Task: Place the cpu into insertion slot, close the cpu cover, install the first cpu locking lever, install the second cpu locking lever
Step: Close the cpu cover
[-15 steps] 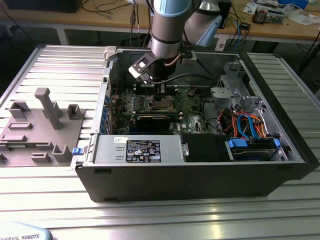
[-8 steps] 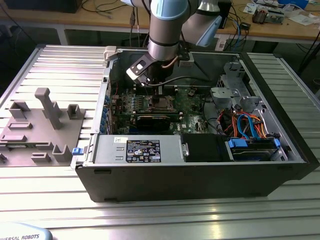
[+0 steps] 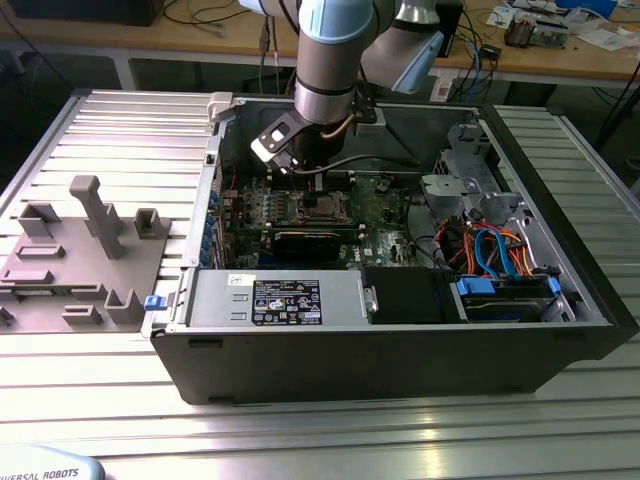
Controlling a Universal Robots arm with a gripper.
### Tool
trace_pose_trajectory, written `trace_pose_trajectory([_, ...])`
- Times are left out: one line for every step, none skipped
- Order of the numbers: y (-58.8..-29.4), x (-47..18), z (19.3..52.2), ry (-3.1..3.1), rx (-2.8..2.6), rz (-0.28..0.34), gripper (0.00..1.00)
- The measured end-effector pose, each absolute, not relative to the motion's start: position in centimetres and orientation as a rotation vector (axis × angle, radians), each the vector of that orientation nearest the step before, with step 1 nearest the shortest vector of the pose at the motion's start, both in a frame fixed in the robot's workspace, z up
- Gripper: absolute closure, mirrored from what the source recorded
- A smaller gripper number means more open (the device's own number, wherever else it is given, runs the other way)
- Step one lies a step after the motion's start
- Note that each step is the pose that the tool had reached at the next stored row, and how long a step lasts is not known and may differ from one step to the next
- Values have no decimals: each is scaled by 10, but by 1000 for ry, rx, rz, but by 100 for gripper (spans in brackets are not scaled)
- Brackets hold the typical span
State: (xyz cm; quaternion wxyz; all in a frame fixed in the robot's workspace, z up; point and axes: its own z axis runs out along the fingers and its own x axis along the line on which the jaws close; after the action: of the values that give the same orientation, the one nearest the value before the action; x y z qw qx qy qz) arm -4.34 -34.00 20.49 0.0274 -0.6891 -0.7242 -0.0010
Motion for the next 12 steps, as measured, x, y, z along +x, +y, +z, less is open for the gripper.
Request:
trace_pose_trajectory([-340,-43,205,-2236,-2128,-3,89])
trace_pose_trajectory([-340,-43,204,-2236,-2128,-3,89])
trace_pose_trajectory([-340,-43,204,-2236,-2128,-3,89])
trace_pose_trajectory([-340,-41,204,-2236,-2128,-4,89])
trace_pose_trajectory([-340,-38,205,-2236,-2128,-5,89])
trace_pose_trajectory([-340,-35,205,-2236,-2127,-6,89])
trace_pose_trajectory([-340,-33,206,-2236,-2127,-7,89])
trace_pose_trajectory([-340,-31,208,-2236,-2127,-4,89])
trace_pose_trajectory([-340,-30,210,-2236,-2127,-4,89])
trace_pose_trajectory([-340,-28,212,-2235,-2127,-3,89])
trace_pose_trajectory([-340,-27,215,-2235,-2127,-2,89])
trace_pose_trajectory([-340,-26,216,-2235,-2126,-1,89])
